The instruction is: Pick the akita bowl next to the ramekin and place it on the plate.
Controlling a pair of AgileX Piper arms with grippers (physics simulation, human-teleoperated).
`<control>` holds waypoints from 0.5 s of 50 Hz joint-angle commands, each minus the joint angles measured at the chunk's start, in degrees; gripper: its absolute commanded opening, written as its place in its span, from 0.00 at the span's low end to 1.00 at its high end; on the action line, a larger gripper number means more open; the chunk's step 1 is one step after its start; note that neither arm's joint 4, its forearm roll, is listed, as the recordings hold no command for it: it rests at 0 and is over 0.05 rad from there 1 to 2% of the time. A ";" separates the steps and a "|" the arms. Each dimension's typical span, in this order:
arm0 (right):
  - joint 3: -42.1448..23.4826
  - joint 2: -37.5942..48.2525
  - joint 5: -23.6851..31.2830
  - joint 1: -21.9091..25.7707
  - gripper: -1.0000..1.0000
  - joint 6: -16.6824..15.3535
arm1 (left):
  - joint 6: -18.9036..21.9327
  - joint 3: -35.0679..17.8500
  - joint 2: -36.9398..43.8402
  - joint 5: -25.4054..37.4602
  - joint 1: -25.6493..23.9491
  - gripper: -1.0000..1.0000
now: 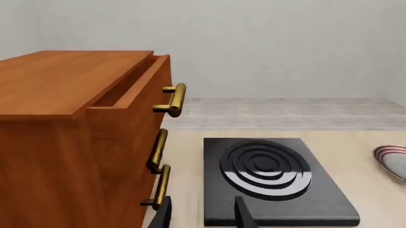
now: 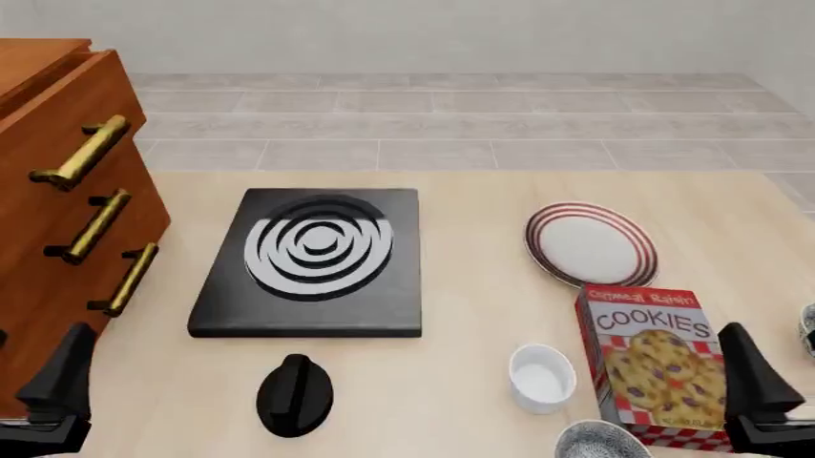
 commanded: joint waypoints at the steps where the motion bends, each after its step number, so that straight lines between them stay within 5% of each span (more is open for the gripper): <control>1: -0.13 0.36 0.07 -0.12 1.00 -0.17 | -0.01 -0.17 0.28 -0.07 0.02 1.00; 25: -2.15 10.79 -5.36 3.80 1.00 -1.91 | -0.02 -0.17 0.28 -0.08 0.01 1.00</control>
